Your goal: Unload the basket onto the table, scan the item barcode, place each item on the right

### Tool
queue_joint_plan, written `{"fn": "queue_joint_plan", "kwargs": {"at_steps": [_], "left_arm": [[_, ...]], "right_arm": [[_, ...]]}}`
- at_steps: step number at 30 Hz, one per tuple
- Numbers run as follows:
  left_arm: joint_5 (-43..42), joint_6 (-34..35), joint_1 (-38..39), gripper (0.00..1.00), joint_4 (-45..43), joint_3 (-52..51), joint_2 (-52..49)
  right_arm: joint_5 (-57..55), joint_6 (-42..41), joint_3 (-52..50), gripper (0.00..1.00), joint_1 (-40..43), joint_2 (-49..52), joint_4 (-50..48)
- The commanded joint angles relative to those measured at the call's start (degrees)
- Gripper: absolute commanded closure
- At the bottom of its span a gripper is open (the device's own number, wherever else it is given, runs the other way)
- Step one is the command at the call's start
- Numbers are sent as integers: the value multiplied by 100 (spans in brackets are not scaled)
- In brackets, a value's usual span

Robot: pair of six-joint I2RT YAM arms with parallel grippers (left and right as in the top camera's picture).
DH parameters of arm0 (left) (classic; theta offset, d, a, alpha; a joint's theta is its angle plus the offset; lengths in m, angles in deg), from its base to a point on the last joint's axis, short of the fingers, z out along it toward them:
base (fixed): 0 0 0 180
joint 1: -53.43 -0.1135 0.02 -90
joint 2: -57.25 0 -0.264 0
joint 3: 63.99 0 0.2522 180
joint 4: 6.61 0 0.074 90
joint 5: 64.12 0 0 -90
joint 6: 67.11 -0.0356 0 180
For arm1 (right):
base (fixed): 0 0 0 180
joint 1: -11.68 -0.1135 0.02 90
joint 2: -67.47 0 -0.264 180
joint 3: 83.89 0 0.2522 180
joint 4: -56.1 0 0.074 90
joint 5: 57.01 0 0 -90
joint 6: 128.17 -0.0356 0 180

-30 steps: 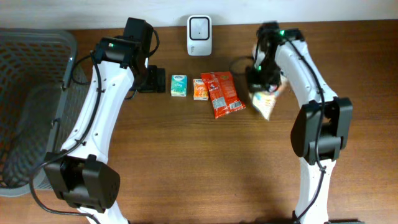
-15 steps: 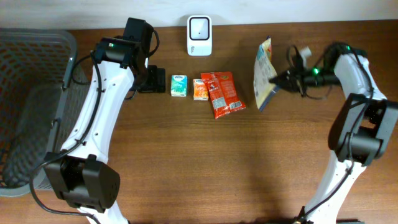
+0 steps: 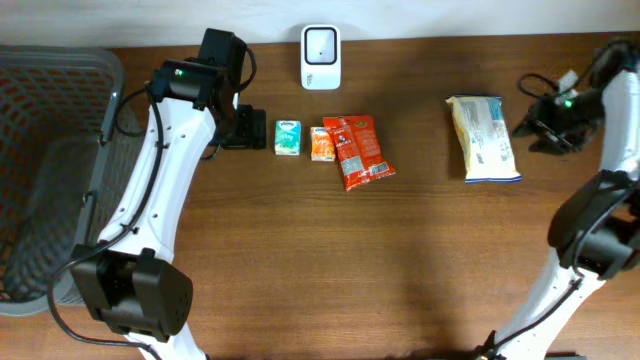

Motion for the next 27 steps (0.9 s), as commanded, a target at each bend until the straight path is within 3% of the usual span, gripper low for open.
{"fn": "queue_joint_plan", "kwargs": {"at_steps": [1, 3, 5, 12, 15, 18, 22, 27], "left_arm": [[-15, 74, -35, 1, -7, -7, -9], [-15, 74, -35, 1, -7, -7, -9], [-15, 74, -37, 1, -7, -7, -9], [-15, 74, -37, 1, -7, -7, -9], [-15, 74, -37, 1, -7, -7, -9], [-15, 74, -35, 1, -7, -7, -9], [-15, 74, -35, 1, -7, -7, -9], [-15, 74, -35, 1, -7, -7, -9]], "right_arm": [[-1016, -35, 94, 55, -549, -98, -317], [-1976, -503, 72, 55, -833, -7, -468], [-2236, -699, -7, 55, -938, 125, -577], [-1082, -603, -1617, 55, -1434, 431, -2146], [-669, -155, -1967, 55, -1945, 450, -2124], [-645, -160, -1888, 56, -2400, 367, -1755], [-693, -227, -997, 51, -2771, -46, -1139], [-1001, -221, -365, 41, -2723, -42, -1674]]}}
